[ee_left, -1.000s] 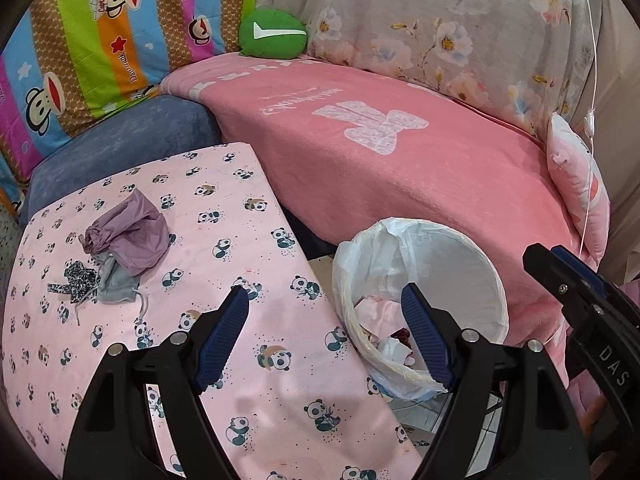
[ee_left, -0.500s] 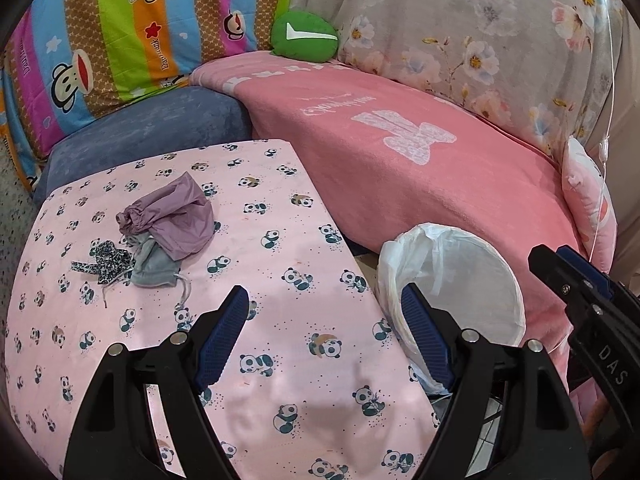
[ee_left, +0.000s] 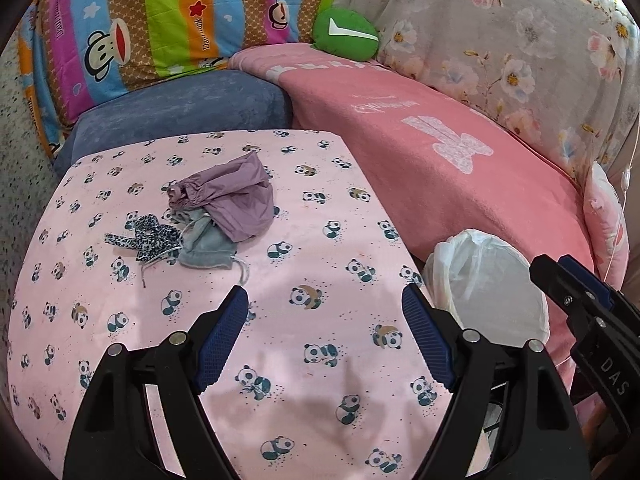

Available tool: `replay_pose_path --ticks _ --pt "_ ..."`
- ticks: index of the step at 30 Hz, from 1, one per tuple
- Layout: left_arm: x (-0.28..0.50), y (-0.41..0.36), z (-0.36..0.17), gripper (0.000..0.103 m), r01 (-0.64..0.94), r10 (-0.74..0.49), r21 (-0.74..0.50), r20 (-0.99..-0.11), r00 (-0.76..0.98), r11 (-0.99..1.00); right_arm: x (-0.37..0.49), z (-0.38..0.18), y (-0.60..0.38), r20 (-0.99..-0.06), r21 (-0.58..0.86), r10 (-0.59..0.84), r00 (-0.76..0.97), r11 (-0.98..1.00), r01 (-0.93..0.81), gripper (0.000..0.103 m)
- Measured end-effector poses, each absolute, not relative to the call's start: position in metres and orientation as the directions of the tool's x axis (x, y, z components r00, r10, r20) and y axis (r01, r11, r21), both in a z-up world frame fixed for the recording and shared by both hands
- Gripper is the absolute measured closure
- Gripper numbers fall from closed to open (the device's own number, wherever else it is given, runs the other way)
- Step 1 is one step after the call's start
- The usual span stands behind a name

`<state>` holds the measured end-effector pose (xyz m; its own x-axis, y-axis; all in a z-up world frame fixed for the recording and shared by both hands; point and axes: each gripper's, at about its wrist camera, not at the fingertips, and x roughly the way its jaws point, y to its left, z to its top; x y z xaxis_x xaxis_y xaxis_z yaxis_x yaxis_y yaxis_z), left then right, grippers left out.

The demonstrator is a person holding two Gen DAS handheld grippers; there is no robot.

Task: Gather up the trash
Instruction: 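Move both open tools back to the remaining fabrics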

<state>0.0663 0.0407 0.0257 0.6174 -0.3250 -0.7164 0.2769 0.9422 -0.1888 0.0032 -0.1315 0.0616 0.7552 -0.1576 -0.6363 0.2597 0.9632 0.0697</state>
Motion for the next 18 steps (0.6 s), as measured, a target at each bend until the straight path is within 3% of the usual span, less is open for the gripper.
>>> replay_pose_path --ticks 18 --pt "0.117 0.168 -0.030 0.022 0.028 -0.167 -0.186 -0.794 0.584 0.982 0.078 0.008 -0.062 -0.697 0.215 0.052 0.715 0.967 0.139 0.049"
